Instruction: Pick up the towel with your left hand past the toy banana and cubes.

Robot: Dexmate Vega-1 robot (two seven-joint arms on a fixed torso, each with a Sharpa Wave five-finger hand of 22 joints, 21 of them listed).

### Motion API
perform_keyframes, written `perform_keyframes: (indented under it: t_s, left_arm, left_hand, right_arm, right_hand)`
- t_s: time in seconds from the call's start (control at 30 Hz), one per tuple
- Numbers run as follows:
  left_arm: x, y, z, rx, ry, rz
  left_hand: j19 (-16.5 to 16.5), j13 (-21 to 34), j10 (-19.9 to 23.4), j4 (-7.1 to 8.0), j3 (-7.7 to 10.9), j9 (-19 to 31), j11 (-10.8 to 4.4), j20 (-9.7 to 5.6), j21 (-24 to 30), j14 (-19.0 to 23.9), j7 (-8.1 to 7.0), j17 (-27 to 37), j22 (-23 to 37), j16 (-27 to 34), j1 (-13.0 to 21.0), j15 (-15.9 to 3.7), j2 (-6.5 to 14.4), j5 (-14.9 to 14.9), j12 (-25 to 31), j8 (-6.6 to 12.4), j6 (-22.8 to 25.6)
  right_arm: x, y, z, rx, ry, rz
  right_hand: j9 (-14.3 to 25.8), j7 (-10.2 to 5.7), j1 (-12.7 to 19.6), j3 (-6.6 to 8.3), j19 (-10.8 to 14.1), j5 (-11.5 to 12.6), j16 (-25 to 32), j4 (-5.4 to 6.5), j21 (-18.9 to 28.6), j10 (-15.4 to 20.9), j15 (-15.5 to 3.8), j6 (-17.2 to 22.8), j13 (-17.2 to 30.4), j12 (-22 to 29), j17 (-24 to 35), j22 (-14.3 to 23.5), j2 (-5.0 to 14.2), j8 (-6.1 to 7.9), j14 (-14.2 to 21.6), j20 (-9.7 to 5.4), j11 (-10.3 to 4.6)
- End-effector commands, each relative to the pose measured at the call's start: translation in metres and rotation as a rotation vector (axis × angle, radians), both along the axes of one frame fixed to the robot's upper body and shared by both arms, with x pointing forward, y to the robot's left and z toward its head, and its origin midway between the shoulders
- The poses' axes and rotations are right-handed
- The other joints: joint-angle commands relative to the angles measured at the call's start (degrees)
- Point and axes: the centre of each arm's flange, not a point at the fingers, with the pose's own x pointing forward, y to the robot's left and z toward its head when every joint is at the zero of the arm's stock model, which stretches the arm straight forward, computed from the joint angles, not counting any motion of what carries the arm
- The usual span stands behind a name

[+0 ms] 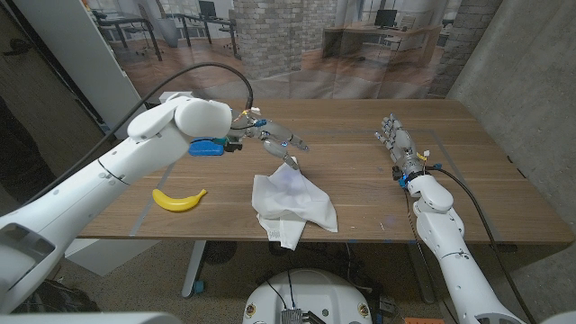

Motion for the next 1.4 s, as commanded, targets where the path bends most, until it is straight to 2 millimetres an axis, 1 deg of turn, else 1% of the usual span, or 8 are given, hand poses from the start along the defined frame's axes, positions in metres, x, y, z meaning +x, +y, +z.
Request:
perform_keyframes:
  t_s: [0.03,0.17,0.27,0.57,0.8,1.0,1.2,1.4]
  left_arm:
    - [-0.001,-0.005,-0.002,0.055,-0.001,0.016]
    - [-0.001,-0.006,-0.002,0.074,0.008,0.025]
    - [0.0,-0.008,-0.003,0.09,0.013,0.034]
    - [0.001,-0.01,-0.004,0.125,0.016,0.05]
    - [0.003,-0.012,-0.005,0.153,0.026,0.059]
    - [0.004,-0.014,-0.006,0.173,0.04,0.066]
    - [0.005,-0.016,-0.008,0.2,0.052,0.08]
    - [0.005,-0.017,-0.009,0.209,0.05,0.086]
  left_hand:
    - [0.8,0.2,1.1,-0.33,0.0,0.2,-0.15,0.34,-0.3,0.8,0.46,0.1,0.0,-0.1,1.8,0.15,-0.8,0.5,0.1,0.38,1.0]
    - [1.3,0.2,2.6,-0.24,-0.56,0.2,-0.09,0.44,-0.5,1.8,0.36,0.2,-0.1,-0.1,3.7,-0.06,-2.7,0.9,0.3,0.55,2.3]
    - [2.0,0.2,3.9,-0.01,-0.95,0.2,-0.78,0.3,-0.6,3.0,0.44,0.2,0.0,0.1,5.3,-0.69,-3.9,1.3,0.5,0.7,3.6]
    - [2.4,0.2,4.3,0.13,-1.19,0.2,-0.41,0.78,-1.0,3.2,1.11,0.2,0.0,-0.2,7.7,-0.07,-4.7,2.0,0.1,0.4,4.3]
    - [2.9,0.3,4.2,0.18,-1.34,0.3,-0.48,0.26,-1.1,3.2,0.81,0.2,0.0,-0.4,9.9,-0.13,-5.2,2.5,-0.2,-0.1,3.9]
    - [2.9,0.3,4.1,0.33,-1.75,0.3,-0.09,0.69,-1.5,3.0,1.5,0.2,0.0,-0.7,11.6,0.29,-5.9,2.9,-0.6,-0.82,2.7]
    - [2.8,0.4,3.6,0.69,-2.79,0.4,0.7,1.15,-1.9,2.5,2.26,0.2,0.1,-0.9,12.1,0.91,-7.3,3.4,-1.0,-1.41,1.5]
    - [2.7,0.4,3.2,0.93,-3.51,0.4,0.76,1.1,-2.2,2.2,2.43,0.3,0.1,-1.1,12.3,1.03,-8.1,3.8,-1.3,-1.66,0.8]
  right_arm:
    - [0.001,0.0,-0.002,0.001,0.007,0.002]
    - [0.001,0.0,-0.003,0.002,0.01,0.002]
    - [0.001,0.0,-0.004,0.002,0.01,0.002]
    - [0.001,0.0,-0.004,0.001,0.012,0.002]
    - [0.001,-0.001,-0.005,0.002,0.012,0.0]
    - [0.001,-0.001,-0.006,0.004,0.012,0.001]
    - [0.001,-0.001,-0.006,0.007,0.011,0.0]
    - [0.002,0.0,-0.007,0.008,0.009,0.003]
  right_hand:
    - [0.2,-0.27,0.7,0.18,0.5,0.2,0.5,-0.11,0.4,0.2,0.27,0.0,0.1,0.2,0.2,0.3,0.32,0.29,0.4,-0.11,0.11]
    - [0.2,-0.29,0.7,0.19,0.5,0.2,0.5,-0.11,0.4,0.2,0.31,0.0,0.1,0.2,0.2,0.3,0.32,0.27,0.4,-0.09,0.19]
    - [0.2,-0.29,0.7,0.19,0.5,0.2,0.5,-0.11,0.4,0.3,0.31,0.0,0.1,0.2,0.2,0.3,0.33,0.26,0.5,-0.07,0.26]
    - [0.2,-0.33,0.6,0.2,0.6,0.1,0.5,-0.12,0.4,0.3,0.33,0.0,0.1,0.2,0.2,0.3,0.33,0.23,0.6,-0.03,0.24]
    - [0.2,-0.41,0.6,0.2,0.6,0.1,0.5,-0.11,0.4,0.4,0.36,0.1,0.1,0.2,0.2,0.3,0.34,0.21,0.7,0.0,0.29]
    - [0.2,-0.45,0.6,0.19,0.6,0.1,0.5,-0.11,0.4,0.4,0.4,0.1,0.1,0.2,0.3,0.3,0.33,0.18,0.7,0.04,0.38]
    - [0.2,-0.57,0.6,0.17,0.6,0.1,0.5,-0.1,0.4,0.4,0.38,0.2,0.1,0.2,0.3,0.3,0.31,0.2,0.7,0.05,0.25]
    - [0.2,-0.58,0.5,0.16,0.6,0.1,0.5,-0.09,0.4,0.5,0.4,0.3,0.1,0.2,0.3,0.3,0.29,0.21,0.8,0.07,0.26]
